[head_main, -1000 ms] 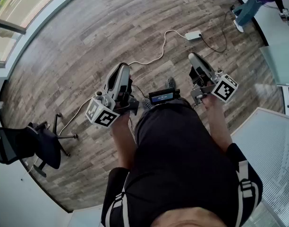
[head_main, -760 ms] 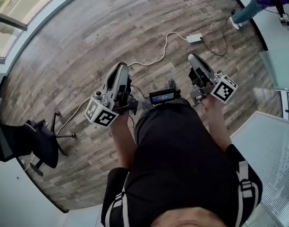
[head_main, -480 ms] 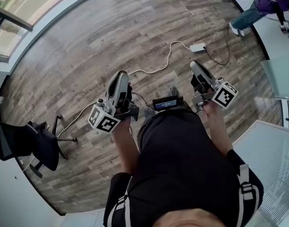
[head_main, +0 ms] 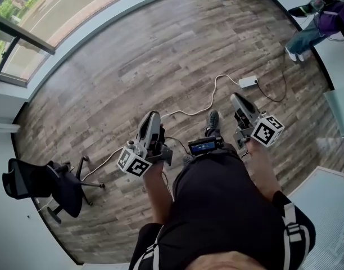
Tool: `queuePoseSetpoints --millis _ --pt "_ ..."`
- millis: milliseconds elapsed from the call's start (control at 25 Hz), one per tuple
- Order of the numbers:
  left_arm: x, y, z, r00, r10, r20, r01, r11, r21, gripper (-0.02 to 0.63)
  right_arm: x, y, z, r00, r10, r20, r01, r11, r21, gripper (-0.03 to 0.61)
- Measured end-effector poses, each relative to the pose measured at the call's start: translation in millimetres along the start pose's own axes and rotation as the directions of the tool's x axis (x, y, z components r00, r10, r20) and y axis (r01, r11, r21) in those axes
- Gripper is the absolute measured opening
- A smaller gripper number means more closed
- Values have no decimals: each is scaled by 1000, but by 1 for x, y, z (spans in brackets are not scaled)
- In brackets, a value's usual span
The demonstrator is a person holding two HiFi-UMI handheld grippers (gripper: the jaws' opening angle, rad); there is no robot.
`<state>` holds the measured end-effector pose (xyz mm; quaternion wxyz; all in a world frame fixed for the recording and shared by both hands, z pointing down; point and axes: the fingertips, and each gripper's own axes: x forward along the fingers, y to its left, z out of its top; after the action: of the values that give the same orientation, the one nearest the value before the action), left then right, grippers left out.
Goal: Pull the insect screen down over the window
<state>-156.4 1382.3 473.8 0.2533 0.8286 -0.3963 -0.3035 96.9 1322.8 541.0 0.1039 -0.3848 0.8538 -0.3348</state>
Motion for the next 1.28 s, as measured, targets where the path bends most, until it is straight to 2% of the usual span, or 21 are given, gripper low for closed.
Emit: queuePoseSetpoints --millis 240,400,520,720,1000,1160,1280 --pt "104 33 -19 991 49 -127 -44 998 42 26 60 -73 48 999 36 0 -36 999 16 9" --pt "187 33 -27 988 18 -154 -7 997 71 26 75 -111 105 998 59 17 -58 997 -58 9" --pt "237 32 -48 978 -7 -207 25 996 83 26 74 -145 141 998 54 21 -51 992 -116 11" --pt "289 37 -77 962 -50 -267 70 995 67 26 61 -181 179 997 44 67 -36 991 -126 11" --pt "355 51 -78 952 -104 -287 127 990 62 26 59 -223 207 993 -4 114 15 995 -94 11" --pt "386 81 -64 953 -117 -278 140 988 62 26 86 -235 218 996 -30 88 44 986 -163 11" --pt "417 113 -48 961 -148 -234 164 985 48 26 120 -248 228 997 -59 56 71 969 -239 11"
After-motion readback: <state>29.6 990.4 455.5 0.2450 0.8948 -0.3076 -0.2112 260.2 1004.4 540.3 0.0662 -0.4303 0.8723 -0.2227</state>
